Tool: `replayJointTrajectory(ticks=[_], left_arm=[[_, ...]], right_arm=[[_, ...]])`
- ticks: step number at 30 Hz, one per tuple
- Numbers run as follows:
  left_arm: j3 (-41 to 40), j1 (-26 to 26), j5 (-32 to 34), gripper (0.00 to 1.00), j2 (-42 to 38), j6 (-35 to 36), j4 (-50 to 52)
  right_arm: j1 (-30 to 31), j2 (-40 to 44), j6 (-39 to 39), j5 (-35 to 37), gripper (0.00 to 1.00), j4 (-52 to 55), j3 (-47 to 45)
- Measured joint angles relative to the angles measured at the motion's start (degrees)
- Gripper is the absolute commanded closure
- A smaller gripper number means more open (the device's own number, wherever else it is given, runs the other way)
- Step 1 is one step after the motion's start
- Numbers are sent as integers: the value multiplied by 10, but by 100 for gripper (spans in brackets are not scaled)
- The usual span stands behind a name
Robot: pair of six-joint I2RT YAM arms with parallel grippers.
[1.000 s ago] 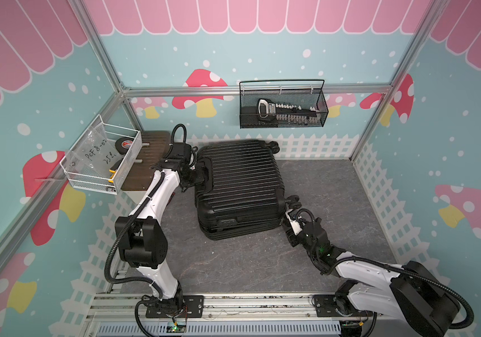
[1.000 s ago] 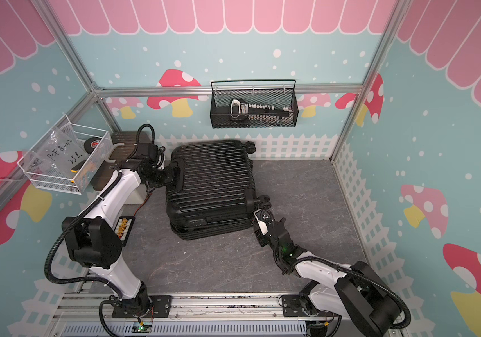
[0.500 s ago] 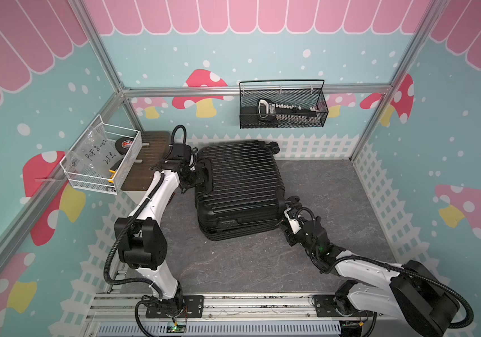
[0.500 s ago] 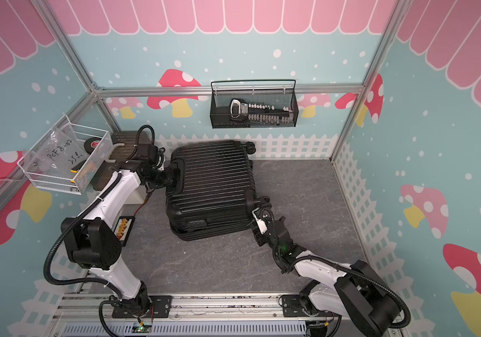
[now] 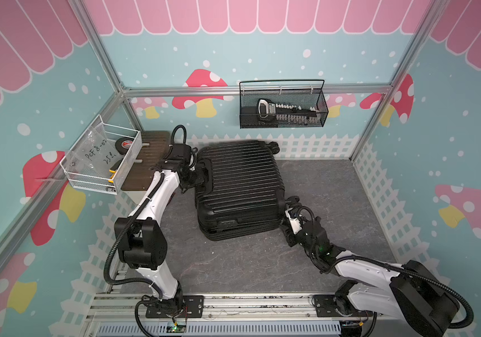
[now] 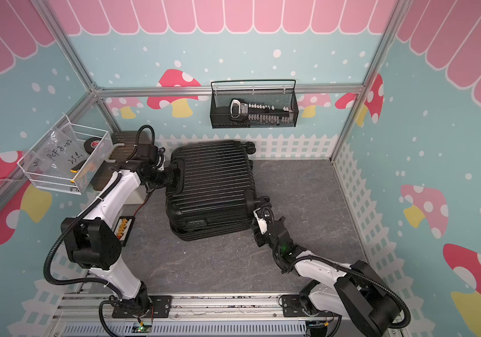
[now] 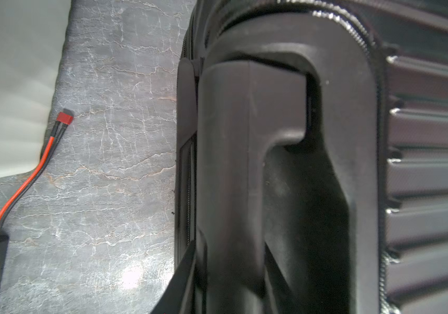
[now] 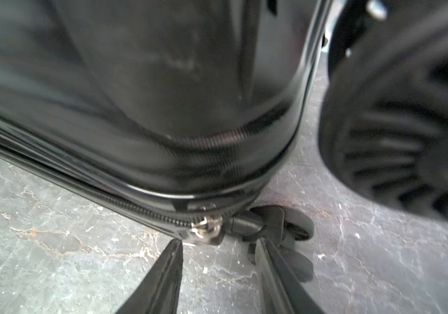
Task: Close the suitcase zippers
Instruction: Zip the zipper on the suitcase.
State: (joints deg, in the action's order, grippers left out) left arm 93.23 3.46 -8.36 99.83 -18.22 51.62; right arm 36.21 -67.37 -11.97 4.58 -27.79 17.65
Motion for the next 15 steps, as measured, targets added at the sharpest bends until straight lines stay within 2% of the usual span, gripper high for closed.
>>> replayJointTrajectory(ticks=[8, 15], left_arm=[[0, 0, 1, 84, -1, 0, 0], [0, 0, 1, 84, -1, 0, 0]], right_arm=[[-3, 73, -24, 5, 47, 59, 0], [-10, 27, -25, -15, 44, 56, 8]])
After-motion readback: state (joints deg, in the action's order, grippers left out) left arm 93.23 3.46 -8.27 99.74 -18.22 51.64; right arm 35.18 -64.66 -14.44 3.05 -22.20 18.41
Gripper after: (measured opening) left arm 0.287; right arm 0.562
